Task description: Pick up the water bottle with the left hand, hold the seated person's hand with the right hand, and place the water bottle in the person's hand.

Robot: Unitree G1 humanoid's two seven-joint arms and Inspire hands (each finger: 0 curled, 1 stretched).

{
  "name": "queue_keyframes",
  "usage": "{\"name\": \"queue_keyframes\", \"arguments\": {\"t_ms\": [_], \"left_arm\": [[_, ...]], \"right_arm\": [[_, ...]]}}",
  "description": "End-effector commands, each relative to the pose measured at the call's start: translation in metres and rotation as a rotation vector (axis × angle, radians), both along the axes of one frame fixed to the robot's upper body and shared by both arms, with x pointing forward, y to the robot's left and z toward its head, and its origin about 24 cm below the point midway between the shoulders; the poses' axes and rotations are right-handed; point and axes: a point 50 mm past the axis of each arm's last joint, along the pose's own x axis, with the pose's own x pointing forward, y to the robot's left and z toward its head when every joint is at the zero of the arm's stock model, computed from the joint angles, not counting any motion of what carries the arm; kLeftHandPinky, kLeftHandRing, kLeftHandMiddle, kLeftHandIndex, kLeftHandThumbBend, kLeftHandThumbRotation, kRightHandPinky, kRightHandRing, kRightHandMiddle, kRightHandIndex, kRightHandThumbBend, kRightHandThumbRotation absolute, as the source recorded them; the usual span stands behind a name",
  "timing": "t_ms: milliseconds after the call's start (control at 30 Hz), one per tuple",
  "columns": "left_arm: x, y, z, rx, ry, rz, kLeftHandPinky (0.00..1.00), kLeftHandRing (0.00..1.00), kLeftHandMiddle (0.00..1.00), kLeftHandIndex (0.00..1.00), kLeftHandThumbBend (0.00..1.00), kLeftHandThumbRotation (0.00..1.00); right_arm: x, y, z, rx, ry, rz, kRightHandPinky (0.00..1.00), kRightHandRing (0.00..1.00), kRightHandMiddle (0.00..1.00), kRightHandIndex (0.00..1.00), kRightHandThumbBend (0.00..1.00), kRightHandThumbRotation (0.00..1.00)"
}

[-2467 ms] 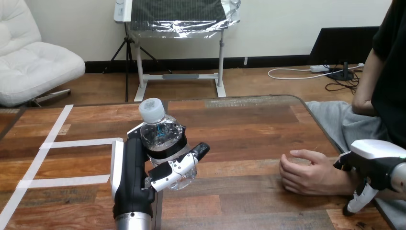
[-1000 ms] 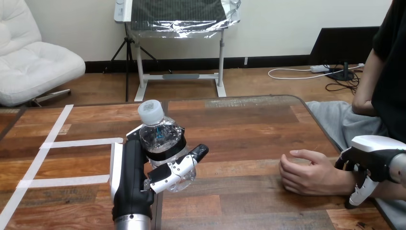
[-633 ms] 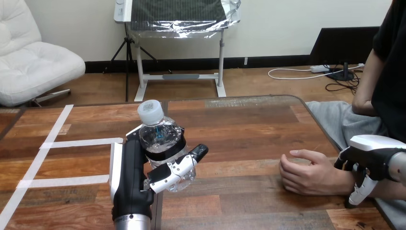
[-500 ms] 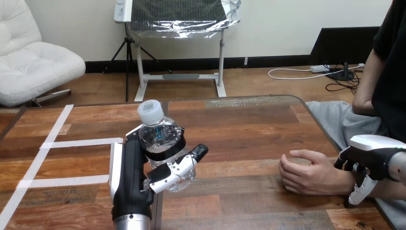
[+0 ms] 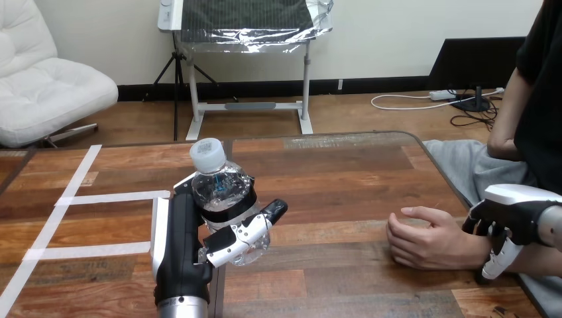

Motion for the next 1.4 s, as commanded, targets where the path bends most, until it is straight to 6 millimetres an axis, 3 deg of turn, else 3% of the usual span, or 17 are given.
{"name": "queue_keyframes", "arguments": {"t_ms": [0,433,900,1367], "left_arm": [[0.007,-0.003,0.024,-0.018,-0.131,0.001,0.34,0.38,0.43,0.44,0.67,0.00],[0.007,-0.002,0.024,-0.009,-0.132,0.003,0.33,0.38,0.44,0.44,0.67,0.00],[0.007,-0.002,0.025,-0.016,-0.128,0.004,0.33,0.38,0.44,0.44,0.67,0.00],[0.006,-0.003,0.025,-0.021,-0.127,0.005,0.33,0.38,0.44,0.44,0.66,0.00]], "right_arm": [[0.007,0.010,0.000,0.037,-0.014,0.026,0.70,0.76,0.80,0.75,0.68,0.00],[0.008,0.011,-0.005,0.072,-0.024,0.014,0.63,0.70,0.76,0.71,0.70,0.00],[0.007,0.013,-0.008,0.112,-0.056,-0.001,0.61,0.68,0.74,0.65,0.71,0.00],[0.006,0.013,-0.011,0.121,-0.067,-0.004,0.61,0.68,0.74,0.64,0.71,0.00]]}}
